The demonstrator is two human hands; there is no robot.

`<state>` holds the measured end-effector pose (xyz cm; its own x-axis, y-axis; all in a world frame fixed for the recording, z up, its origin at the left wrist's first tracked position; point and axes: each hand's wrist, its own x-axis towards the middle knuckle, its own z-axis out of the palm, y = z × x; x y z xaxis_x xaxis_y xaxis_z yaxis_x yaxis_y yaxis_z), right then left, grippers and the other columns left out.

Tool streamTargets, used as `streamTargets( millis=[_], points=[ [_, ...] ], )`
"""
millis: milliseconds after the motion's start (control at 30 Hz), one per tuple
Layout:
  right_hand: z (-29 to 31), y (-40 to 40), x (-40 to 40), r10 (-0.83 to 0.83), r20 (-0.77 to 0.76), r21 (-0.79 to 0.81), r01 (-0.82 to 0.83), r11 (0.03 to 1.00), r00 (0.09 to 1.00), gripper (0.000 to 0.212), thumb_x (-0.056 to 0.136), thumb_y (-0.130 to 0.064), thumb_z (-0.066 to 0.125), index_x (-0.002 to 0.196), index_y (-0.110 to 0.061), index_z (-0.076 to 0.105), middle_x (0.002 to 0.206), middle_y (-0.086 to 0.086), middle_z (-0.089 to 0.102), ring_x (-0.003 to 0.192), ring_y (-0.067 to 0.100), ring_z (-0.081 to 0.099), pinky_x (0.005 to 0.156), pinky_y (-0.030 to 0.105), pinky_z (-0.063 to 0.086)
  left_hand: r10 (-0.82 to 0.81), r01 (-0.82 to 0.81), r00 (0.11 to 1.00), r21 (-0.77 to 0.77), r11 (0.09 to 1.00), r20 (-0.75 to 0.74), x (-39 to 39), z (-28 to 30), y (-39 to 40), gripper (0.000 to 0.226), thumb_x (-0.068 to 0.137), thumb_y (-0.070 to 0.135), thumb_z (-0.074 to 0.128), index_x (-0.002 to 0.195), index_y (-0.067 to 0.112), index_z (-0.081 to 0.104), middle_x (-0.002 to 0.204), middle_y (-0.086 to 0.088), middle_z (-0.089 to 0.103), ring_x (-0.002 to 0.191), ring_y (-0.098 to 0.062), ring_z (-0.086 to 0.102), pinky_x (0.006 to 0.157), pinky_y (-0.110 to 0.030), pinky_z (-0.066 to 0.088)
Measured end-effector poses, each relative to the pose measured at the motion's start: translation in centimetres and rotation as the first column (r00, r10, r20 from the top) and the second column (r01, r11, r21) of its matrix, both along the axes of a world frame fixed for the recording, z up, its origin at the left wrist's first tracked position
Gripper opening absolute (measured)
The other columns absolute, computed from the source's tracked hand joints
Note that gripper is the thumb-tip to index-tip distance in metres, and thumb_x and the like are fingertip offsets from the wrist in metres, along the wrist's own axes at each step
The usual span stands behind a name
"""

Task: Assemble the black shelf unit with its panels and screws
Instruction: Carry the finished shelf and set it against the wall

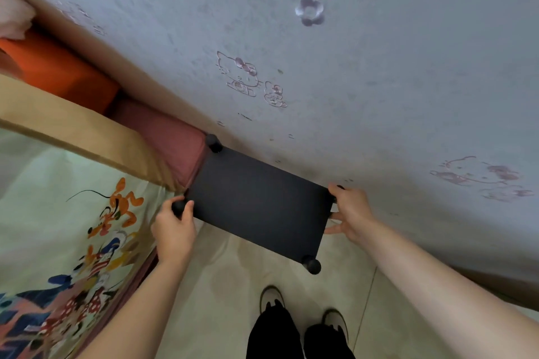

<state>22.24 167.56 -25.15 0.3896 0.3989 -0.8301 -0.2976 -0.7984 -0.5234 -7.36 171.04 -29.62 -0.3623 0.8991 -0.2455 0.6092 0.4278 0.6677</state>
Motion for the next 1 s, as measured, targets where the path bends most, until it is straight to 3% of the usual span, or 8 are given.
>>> streamTargets(
  millis=[133, 233, 333, 533, 700, 833, 1000],
  points=[
    [-0.3, 1.4, -0.6, -0.024, 0.009, 0.003, 0.024, 1.000, 1.000, 0.016, 0.101, -0.023, 0.050, 0.097, -0.009, 0.058, 0.093, 0.004, 0.061, 0.090, 0.033, 0.063, 0.081, 0.062, 0.055, -0.002, 0.001, 1.000, 0.008, 1.000, 0.012, -0.3, -0.1, 1.5, 0.025, 0.098, 0.018, 0.063, 0.118, 0.002, 0.066, 0.096, -0.004, 0.059, 0.099, -0.031, 0.060, 0.087, -0.041, 0.047],
    [-0.5, 2.3, -1.1, -0.029, 0.028, -0.005, 0.030, 1.000, 0.999, 0.019, 0.101, -0.024, 0.050, 0.100, -0.007, 0.058, 0.095, 0.005, 0.059, 0.094, 0.034, 0.063, 0.072, 0.054, 0.057, -0.005, 0.006, 1.000, -0.022, 1.000, 0.028, -0.8, -0.2, 2.5, 0.025, 0.098, 0.018, 0.062, 0.118, 0.001, 0.066, 0.098, -0.007, 0.061, 0.100, -0.033, 0.062, 0.090, -0.046, 0.051],
    [-0.6, 3.3, -1.4, -0.048, 0.040, -0.019, 0.049, 0.999, 0.998, 0.023, 0.100, -0.025, 0.050, 0.107, -0.005, 0.058, 0.098, 0.007, 0.057, 0.103, 0.038, 0.062, 0.076, 0.057, 0.056, -0.025, 0.029, 0.998, -0.058, 0.998, 0.058, -1.4, -0.3, 3.3, 0.027, 0.099, 0.018, 0.061, 0.120, 0.001, 0.064, 0.100, -0.007, 0.061, 0.101, -0.032, 0.061, 0.086, -0.041, 0.049],
    [-0.3, 3.1, -1.2, -0.065, 0.019, 0.013, 0.065, 0.998, 0.998, 0.020, 0.097, -0.029, 0.056, 0.096, -0.009, 0.057, 0.094, 0.004, 0.060, 0.097, 0.033, 0.065, 0.072, 0.050, 0.057, -0.087, 0.099, 0.994, -0.192, 0.976, 0.072, -2.0, 0.3, 4.3, 0.030, 0.099, 0.020, 0.061, 0.126, 0.005, 0.060, 0.123, -0.015, 0.062, 0.116, -0.033, 0.056, 0.089, -0.036, 0.042],
    [-0.5, 1.4, -0.8, -0.102, -0.036, 0.032, 0.103, 0.994, 0.994, 0.020, 0.098, -0.037, 0.059, 0.095, -0.018, 0.053, 0.118, 0.007, 0.059, 0.106, 0.031, 0.064, 0.084, 0.055, 0.055, -0.145, 0.151, 0.989, -0.262, 0.953, 0.039, -1.9, 0.8, 4.9, 0.035, 0.097, 0.013, 0.062, 0.130, 0.005, 0.056, 0.129, -0.018, 0.059, 0.110, -0.030, 0.055, 0.086, -0.035, 0.041],
    [-0.7, -0.1, -1.3, -0.030, -0.087, -0.079, 0.023, 0.997, 0.996, 0.054, 0.099, -0.045, 0.054, 0.138, -0.010, 0.045, 0.138, 0.010, 0.052, 0.121, 0.037, 0.055, 0.087, 0.056, 0.052, -0.223, 0.219, 0.975, -0.298, 0.929, 0.022, -1.5, 1.2, 5.9, 0.044, 0.098, 0.016, 0.061, 0.140, 0.005, 0.050, 0.139, -0.015, 0.057, 0.124, -0.034, 0.055, 0.101, -0.042, 0.045],
    [-1.3, -0.9, -2.1, 0.003, -0.201, -0.091, -0.022, 0.996, 0.980, 0.051, 0.102, -0.028, 0.054, 0.147, -0.015, 0.037, 0.136, 0.006, 0.052, 0.113, 0.037, 0.059, 0.090, 0.067, 0.049, -0.350, 0.326, 0.937, -0.386, 0.863, 0.010, -0.8, 1.4, 8.6, 0.059, 0.098, 0.023, 0.062, 0.152, 0.013, 0.038, 0.148, -0.012, 0.050, 0.131, -0.034, 0.051, 0.108, -0.046, 0.043]
  ],
)
